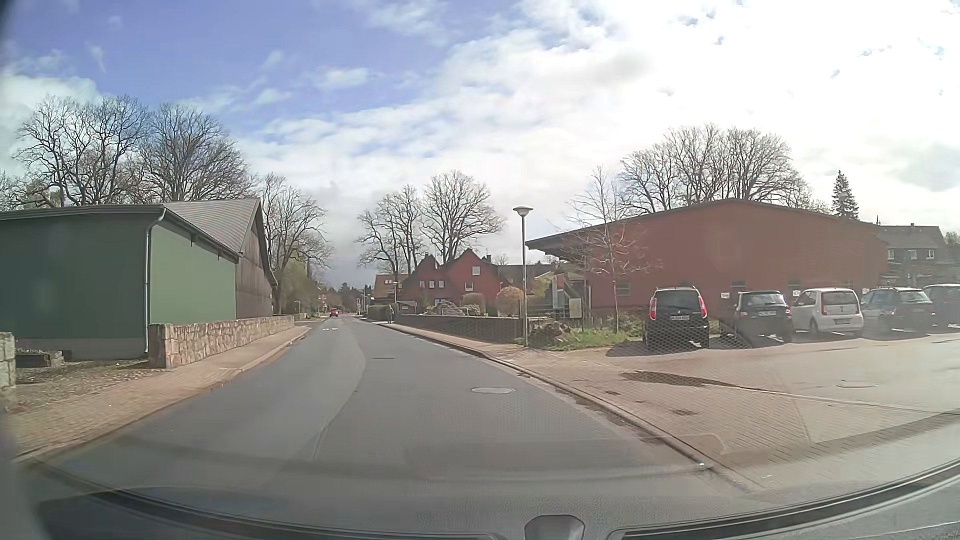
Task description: Follow the waypoints while adhering to traffic rules and regulations
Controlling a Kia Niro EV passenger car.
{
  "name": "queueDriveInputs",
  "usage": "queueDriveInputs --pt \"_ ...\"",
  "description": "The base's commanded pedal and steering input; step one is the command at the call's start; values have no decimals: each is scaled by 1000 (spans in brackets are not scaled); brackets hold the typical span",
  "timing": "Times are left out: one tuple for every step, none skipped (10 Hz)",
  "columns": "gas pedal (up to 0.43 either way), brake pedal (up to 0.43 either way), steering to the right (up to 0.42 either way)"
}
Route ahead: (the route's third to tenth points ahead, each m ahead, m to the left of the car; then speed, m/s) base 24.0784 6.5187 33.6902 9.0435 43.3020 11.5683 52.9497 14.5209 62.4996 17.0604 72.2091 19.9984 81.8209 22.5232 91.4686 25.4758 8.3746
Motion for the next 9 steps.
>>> queueDriveInputs --pt "177 0 -64" --pt "177 0 -69" --pt "169 0 -76" --pt "169 0 -78" --pt "169 0 -78" --pt "169 0 -78" --pt "157 0 -77" --pt "150 6 -74" --pt "138 0 -72"
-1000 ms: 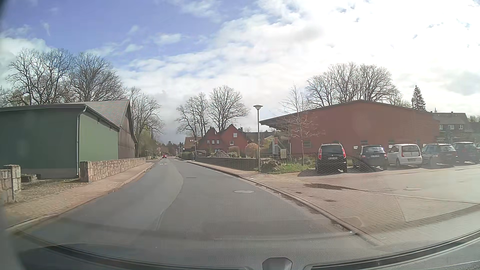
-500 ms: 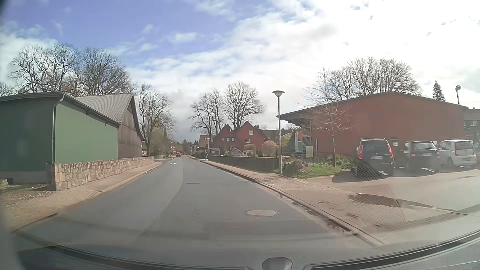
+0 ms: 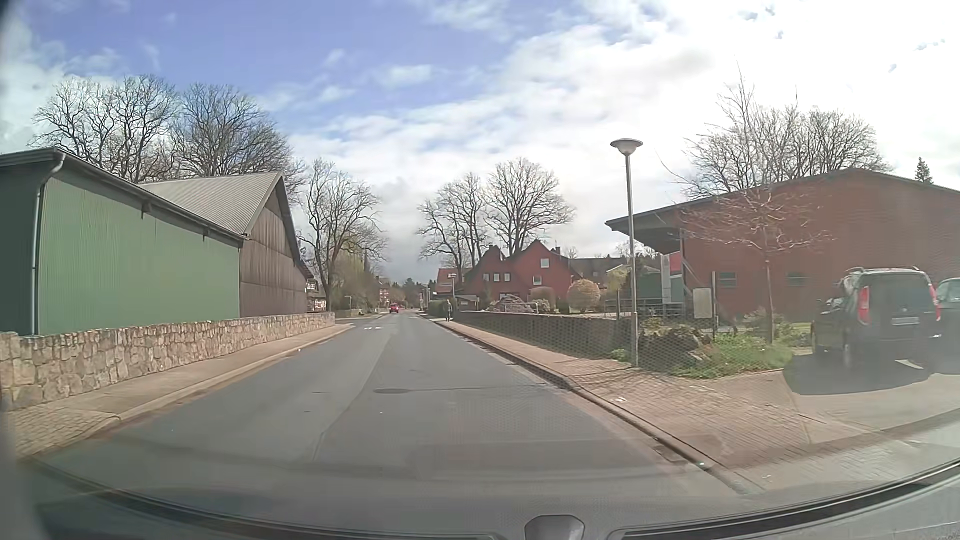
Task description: Follow the waypoints while adhering to traffic rules and regulations
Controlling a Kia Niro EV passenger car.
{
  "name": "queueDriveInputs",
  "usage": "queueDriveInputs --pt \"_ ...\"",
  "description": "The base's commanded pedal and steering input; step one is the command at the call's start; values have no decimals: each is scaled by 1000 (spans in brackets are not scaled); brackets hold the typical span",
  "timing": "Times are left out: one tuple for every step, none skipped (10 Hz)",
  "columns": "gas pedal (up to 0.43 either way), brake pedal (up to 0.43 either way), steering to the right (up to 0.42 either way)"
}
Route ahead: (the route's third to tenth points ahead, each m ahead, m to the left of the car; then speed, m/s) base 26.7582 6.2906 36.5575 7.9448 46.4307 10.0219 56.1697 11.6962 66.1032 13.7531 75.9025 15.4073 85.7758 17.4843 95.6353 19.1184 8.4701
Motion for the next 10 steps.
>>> queueDriveInputs --pt "138 0 -72" --pt "138 0 -68" --pt "150 0 -65" --pt "150 0 -64" --pt "150 0 -64" --pt "150 0 -63" --pt "150 0 -55" --pt "150 0 -48" --pt "157 0 -46" --pt "157 6 -45"
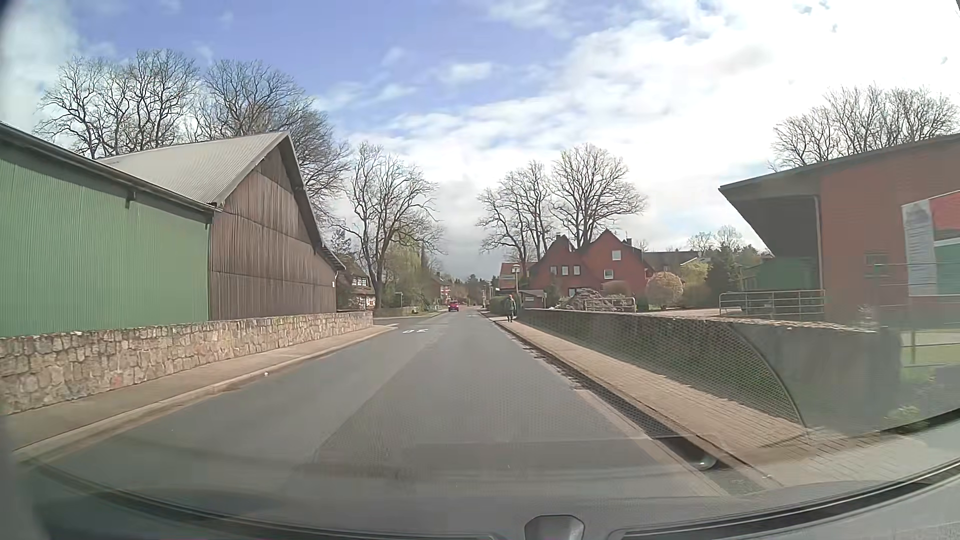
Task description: Follow the waypoints while adhering to traffic rules and regulations
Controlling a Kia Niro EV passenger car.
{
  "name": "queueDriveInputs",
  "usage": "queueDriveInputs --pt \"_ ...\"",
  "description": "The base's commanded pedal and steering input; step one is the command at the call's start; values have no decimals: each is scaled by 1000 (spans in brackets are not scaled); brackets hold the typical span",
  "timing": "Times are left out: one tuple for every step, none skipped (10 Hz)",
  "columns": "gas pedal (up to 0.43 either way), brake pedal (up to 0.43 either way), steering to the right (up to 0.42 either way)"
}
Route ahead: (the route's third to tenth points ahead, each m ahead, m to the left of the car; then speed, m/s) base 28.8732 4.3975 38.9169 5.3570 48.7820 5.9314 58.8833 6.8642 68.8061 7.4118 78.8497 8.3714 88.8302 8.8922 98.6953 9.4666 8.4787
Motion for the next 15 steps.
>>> queueDriveInputs --pt "157 6 -43" --pt "157 0 -42" --pt "157 0 -40" --pt "157 0 -36" --pt "157 0 -30" --pt "169 0 -25" --pt "169 0 -25" --pt "169 0 -25" --pt "169 0 -23" --pt "169 0 -21" --pt "169 0 -18" --pt "169 6 -10" --pt "157 0 -4" --pt "157 6 -3" --pt "150 0 -3"
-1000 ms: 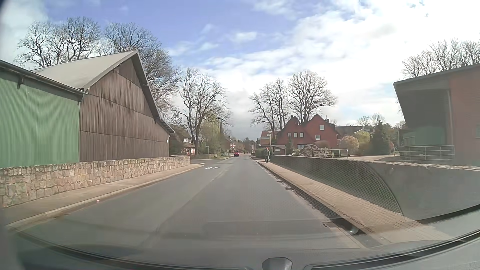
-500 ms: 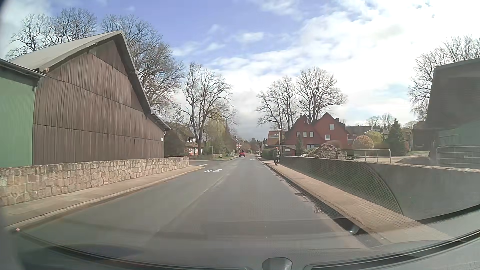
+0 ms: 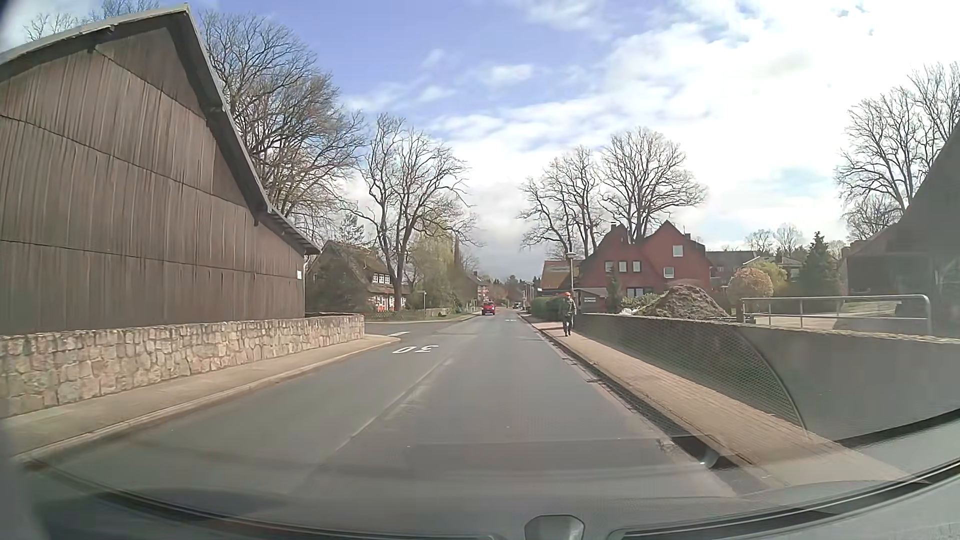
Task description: Follow the waypoints while adhering to traffic rules and regulations
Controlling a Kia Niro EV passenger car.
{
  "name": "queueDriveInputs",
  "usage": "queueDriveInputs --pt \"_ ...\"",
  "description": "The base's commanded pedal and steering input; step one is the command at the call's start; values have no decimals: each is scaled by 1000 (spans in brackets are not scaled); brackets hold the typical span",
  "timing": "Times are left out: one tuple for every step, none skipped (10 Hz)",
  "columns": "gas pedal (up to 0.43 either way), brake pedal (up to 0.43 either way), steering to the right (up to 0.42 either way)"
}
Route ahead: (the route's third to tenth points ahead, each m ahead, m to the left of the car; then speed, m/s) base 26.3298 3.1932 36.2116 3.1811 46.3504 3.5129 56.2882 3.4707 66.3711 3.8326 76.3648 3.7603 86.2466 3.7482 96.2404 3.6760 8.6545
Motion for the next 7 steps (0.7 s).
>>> queueDriveInputs --pt "150 0 -3" --pt "150 0 -4" --pt "150 0 -4" --pt "150 0 -3" --pt "150 0 -3" --pt "150 0 -3" --pt "157 0 -3"
